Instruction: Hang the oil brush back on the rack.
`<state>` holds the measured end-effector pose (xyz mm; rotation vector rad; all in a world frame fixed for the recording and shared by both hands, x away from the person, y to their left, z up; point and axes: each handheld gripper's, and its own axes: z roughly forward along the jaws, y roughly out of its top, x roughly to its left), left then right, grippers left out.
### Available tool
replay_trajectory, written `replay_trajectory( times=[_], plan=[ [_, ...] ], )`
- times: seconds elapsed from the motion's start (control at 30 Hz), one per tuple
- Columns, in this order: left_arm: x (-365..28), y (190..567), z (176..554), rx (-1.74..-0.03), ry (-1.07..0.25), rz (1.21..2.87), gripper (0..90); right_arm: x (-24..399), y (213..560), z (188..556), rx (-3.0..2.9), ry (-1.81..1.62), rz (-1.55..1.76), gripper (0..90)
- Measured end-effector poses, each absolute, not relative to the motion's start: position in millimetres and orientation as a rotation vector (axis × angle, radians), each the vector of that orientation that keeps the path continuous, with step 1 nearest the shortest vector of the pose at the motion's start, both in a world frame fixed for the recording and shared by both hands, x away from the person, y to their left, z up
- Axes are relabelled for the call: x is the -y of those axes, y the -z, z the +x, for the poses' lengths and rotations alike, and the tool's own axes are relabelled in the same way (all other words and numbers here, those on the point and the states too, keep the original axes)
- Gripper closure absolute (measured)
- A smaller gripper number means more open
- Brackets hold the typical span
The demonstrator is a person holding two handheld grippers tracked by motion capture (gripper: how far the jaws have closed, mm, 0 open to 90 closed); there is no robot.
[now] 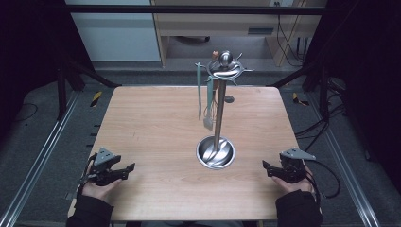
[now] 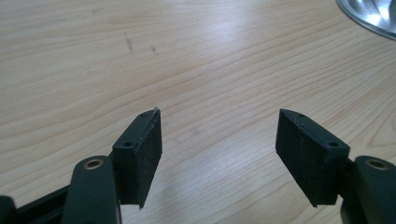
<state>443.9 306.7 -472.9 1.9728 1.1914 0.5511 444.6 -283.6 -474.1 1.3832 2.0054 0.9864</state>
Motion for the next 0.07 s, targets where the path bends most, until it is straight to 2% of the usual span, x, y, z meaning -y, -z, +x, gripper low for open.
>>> replay_trajectory(
  times=[0.07],
  plan=[
    [-310.5, 473.8, 444.0, -1.199, -0.562, 1.979, 31.2, 284.1, 474.6, 444.7, -2.009, -0.984, 1.383, 23.9]
  ],
)
